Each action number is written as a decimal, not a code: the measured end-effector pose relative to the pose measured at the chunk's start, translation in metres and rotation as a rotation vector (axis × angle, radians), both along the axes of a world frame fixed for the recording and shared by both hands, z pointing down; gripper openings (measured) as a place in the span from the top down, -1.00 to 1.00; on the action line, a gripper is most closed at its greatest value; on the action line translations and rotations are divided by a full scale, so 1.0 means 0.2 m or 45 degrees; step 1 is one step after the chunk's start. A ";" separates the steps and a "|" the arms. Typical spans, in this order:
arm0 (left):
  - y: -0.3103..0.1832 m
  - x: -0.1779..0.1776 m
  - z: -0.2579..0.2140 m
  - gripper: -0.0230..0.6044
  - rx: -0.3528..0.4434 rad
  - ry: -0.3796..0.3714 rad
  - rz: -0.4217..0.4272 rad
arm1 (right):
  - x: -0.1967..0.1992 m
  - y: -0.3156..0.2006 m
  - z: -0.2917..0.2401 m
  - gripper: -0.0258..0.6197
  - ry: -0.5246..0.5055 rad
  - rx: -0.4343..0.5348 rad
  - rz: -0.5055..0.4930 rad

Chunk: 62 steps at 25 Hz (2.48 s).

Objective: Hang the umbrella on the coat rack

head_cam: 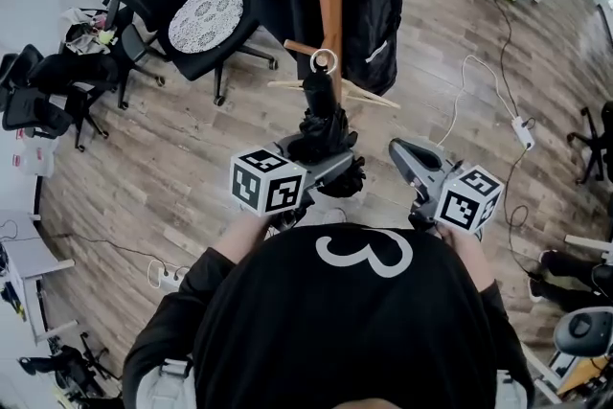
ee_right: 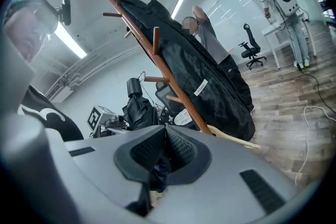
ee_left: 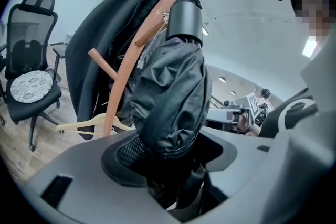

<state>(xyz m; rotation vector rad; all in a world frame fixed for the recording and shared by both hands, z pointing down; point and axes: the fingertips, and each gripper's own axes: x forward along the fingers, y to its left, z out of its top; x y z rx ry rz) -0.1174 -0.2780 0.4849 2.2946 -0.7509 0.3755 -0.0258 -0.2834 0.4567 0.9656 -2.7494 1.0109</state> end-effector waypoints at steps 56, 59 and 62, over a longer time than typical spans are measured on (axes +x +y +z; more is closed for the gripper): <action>-0.48 -0.08 0.38 0.06 0.066 -0.216 -0.024 | 0.22 0.06 0.16 0.84 0.025 -0.178 0.225; -0.51 -0.08 0.39 0.06 0.077 -0.227 -0.038 | 0.25 0.08 0.15 0.84 0.036 -0.178 0.239; -0.55 -0.10 0.40 0.06 0.138 -0.266 -0.087 | 0.28 0.10 0.13 0.84 0.050 -0.151 0.266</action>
